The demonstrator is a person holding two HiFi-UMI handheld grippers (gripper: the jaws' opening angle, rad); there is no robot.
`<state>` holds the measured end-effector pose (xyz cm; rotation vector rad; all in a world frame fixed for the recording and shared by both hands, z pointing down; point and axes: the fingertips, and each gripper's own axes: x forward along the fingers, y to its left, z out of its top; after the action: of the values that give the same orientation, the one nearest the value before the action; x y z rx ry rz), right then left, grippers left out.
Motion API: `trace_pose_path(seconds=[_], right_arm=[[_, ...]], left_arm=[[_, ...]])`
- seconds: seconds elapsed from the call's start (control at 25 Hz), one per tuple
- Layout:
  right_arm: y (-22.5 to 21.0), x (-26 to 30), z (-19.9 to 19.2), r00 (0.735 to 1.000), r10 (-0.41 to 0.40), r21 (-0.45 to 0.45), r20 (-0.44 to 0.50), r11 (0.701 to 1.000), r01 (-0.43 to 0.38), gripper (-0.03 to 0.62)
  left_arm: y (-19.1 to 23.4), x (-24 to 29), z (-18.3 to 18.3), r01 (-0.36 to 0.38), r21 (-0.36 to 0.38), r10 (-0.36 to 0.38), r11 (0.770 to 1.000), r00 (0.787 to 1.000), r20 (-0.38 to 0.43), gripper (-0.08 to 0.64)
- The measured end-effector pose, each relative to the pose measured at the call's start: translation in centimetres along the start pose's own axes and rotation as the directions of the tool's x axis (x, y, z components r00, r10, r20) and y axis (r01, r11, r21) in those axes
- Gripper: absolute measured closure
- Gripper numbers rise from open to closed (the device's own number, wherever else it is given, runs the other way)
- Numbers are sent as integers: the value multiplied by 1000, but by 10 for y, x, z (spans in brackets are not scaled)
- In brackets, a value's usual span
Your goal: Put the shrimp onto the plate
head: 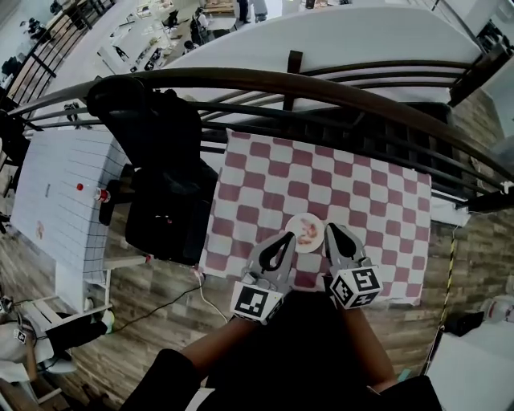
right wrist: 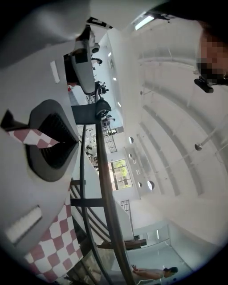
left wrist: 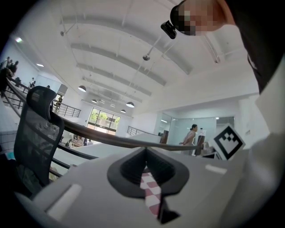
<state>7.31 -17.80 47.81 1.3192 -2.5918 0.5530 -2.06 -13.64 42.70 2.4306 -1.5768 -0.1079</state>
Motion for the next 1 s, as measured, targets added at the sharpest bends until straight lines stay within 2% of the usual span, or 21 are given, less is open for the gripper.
trace_pose_path(seconds=[0.24, 0.4, 0.64, 0.88, 1.0], right_arm=[[23, -28, 11, 998, -15, -27, 69, 999, 17, 594], [39, -47, 12, 993, -40, -34, 115, 998, 45, 594], [65, -77, 14, 982, -93, -91, 165, 990, 109, 594], [80, -104, 6, 972, -146, -116, 184, 979, 169, 594], [86, -115, 0, 969, -160, -112, 190, 977, 183, 594]], left_arm=[[-11, -14, 0, 44, 17, -44, 999, 999, 9, 551], [-19, -22, 6, 44, 33, -45, 998, 999, 5, 551], [-39, -40, 5, 107, 63, -109, 992, 993, 36, 551], [-65, -57, 5, 169, 99, -173, 981, 984, 36, 551], [-80, -65, 6, 203, 153, -212, 967, 976, 45, 551]])
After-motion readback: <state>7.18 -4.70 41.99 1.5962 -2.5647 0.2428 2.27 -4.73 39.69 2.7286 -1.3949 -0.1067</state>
